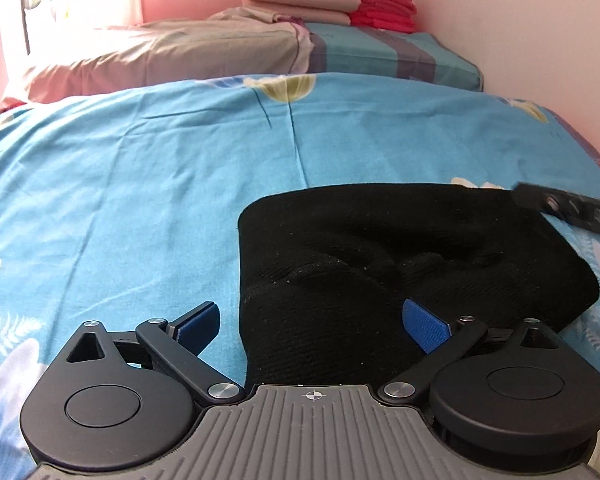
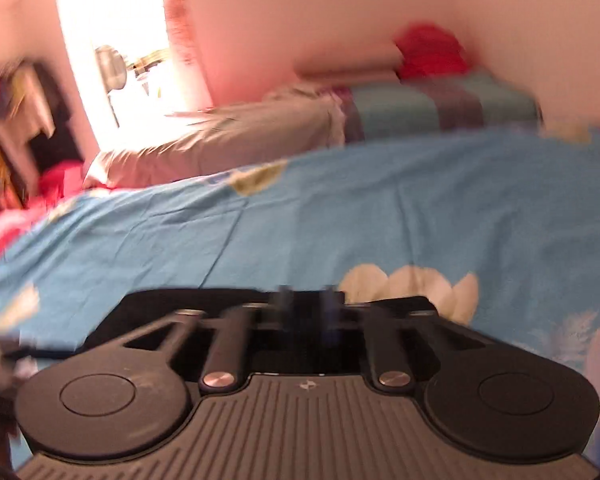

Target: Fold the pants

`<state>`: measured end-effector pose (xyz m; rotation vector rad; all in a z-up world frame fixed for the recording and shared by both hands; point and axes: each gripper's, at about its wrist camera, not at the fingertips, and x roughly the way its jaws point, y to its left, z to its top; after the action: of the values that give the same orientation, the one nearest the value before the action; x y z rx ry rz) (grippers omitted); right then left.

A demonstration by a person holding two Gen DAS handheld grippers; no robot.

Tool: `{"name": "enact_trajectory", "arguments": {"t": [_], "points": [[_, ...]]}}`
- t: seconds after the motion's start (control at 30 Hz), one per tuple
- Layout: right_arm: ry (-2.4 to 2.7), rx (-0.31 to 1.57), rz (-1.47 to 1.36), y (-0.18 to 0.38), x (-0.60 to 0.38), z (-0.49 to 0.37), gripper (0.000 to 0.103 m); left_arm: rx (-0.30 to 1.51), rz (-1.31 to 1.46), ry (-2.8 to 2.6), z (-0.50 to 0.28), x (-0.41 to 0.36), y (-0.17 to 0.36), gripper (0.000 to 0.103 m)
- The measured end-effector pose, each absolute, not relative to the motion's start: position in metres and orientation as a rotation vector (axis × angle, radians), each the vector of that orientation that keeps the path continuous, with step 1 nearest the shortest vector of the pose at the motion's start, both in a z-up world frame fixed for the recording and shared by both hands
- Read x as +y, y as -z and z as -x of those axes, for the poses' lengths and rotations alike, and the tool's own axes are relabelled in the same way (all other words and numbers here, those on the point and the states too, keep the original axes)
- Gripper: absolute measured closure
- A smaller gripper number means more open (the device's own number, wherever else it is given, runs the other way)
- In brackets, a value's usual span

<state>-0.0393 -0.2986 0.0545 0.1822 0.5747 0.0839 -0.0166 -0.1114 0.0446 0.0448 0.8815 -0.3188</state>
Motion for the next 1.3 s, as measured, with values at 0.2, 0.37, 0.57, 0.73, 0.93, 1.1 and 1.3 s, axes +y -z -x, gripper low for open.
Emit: {"name": "enact_trajectory", "arguments": {"t": [0.2, 0.37, 0.57, 0.73, 0.93, 1.1, 1.3], "points": [[-0.033, 0.622, 0.044, -0.032, -0.277, 0.085, 0.047, 0.877, -0.044, 0.314, 0.02, -0.112, -0.043, 0.0], [-0.003, 0.627, 0.011, -0.033, -0.279, 0.106, 0.046, 0.868, -0.054, 0.292, 0.024, -0.114, -0.043, 0.0], [0.029, 0.674, -0.016, -0.031, -0.282, 0.111, 0.038, 0.859, -0.096, 0.265, 0.051, -0.11, -0.058, 0.0], [0.118, 0.729, 0.012, -0.033, -0.282, 0.124, 0.027, 0.89, -0.123, 0.235, 0.081, -0.099, -0.063, 0.0], [0.093, 0.77, -0.004, -0.026, -0.274, 0.148, 0.022, 0.91, -0.146, 0.18, 0.098, -0.095, -0.058, 0.0], [0.072, 0.767, -0.012, -0.028, -0.267, 0.158, 0.018, 0.933, -0.163, 0.17, 0.104, -0.097, -0.057, 0.0], [0.06, 0.752, -0.019, -0.034, -0.264, 0.164, 0.016, 0.964, -0.196, 0.139, 0.107, -0.101, -0.05, 0.0]]}}
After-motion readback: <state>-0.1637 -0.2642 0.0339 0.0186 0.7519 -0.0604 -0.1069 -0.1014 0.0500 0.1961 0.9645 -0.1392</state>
